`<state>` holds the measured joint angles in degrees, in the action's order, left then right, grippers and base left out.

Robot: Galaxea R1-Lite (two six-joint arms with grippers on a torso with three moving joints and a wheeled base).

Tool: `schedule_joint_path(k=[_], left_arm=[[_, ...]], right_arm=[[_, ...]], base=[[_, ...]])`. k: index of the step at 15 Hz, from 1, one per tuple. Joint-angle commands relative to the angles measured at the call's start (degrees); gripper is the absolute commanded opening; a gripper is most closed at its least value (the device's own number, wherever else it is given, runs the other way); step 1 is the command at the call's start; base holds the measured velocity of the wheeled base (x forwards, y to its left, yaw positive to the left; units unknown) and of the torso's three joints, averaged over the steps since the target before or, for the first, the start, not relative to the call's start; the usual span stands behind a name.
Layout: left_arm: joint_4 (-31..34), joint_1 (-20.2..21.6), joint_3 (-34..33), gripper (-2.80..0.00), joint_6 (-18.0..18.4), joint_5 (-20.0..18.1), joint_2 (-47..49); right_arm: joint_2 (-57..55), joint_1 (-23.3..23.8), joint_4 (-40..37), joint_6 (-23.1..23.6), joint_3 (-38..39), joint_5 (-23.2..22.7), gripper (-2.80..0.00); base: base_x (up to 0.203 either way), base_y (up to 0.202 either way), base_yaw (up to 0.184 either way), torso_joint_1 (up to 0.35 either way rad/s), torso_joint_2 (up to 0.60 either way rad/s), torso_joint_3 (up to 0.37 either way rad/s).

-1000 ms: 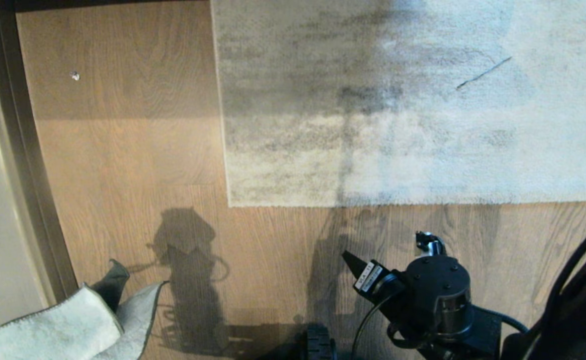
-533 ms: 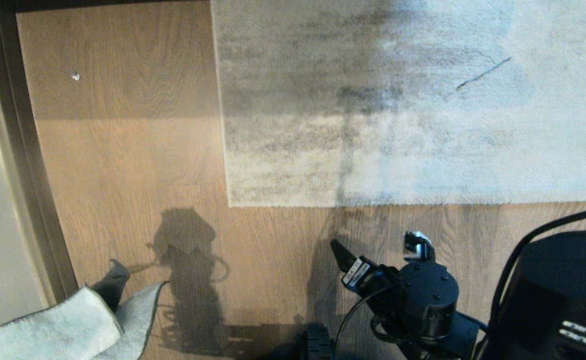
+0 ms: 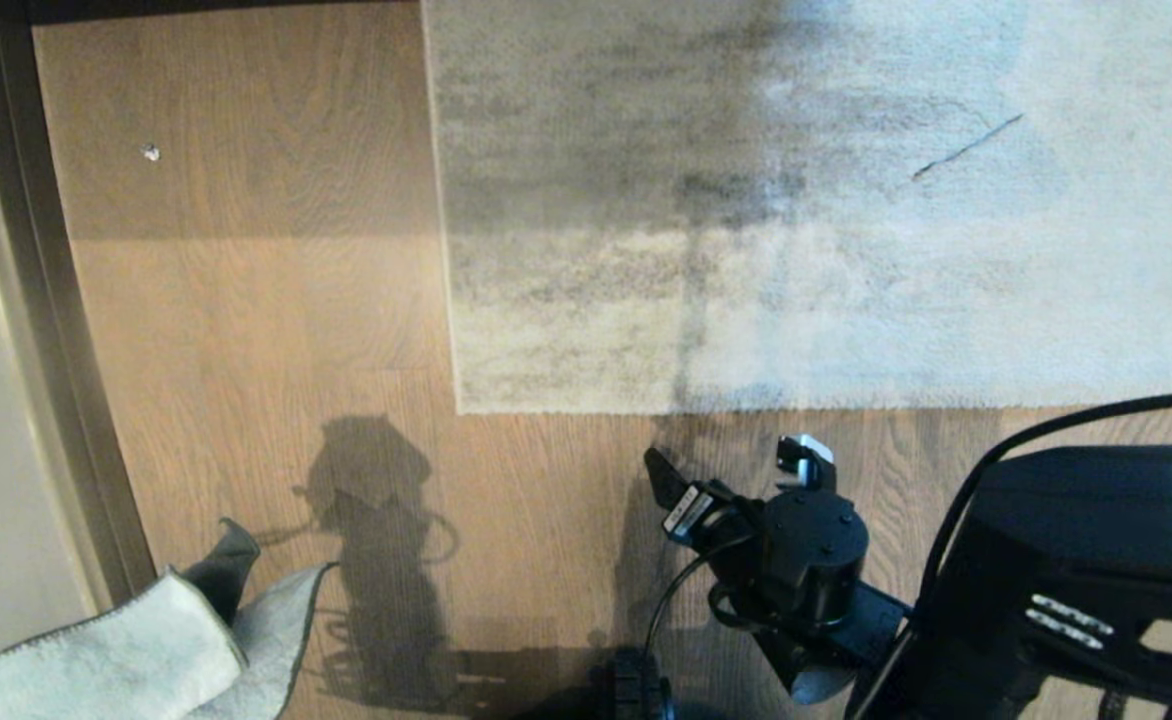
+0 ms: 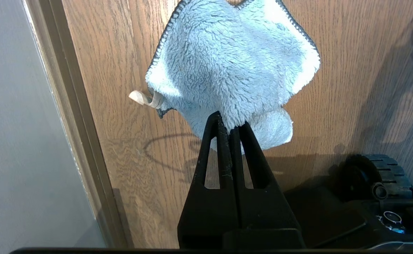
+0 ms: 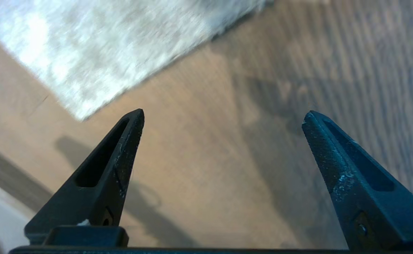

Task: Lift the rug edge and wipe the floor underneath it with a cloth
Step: Lift up the carpet

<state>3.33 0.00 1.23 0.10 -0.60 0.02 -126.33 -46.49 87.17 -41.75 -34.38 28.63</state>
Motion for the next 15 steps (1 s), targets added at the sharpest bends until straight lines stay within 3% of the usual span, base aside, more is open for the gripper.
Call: schedule_joint_path(k=[1, 8, 15], left_arm=[[0.01, 0.0, 0.0, -2.8, -0.01, -0.02, -0.02], [0.01, 0.0, 0.0, -2.8, -0.01, -0.02, -0.02], [0.01, 0.0, 0.0, -2.8, -0.01, -0.02, -0.02]], right_arm=[[-1.02, 1.78, 2.78, -0.15, -2.49, 0.42, 0.0], [-2.66, 2.44, 2.78, -0.08, -10.98, 0.45, 0.0], [-3.66, 2.16, 2.78, -0.17, -13.74, 0.38, 0.0]], base=[[0.0, 0.0, 0.0, 0.0, 0.0, 0.0], [0.0, 0.0, 0.0, 0.0, 0.0, 0.0], [0.0, 0.0, 0.0, 0.0, 0.0, 0.0]])
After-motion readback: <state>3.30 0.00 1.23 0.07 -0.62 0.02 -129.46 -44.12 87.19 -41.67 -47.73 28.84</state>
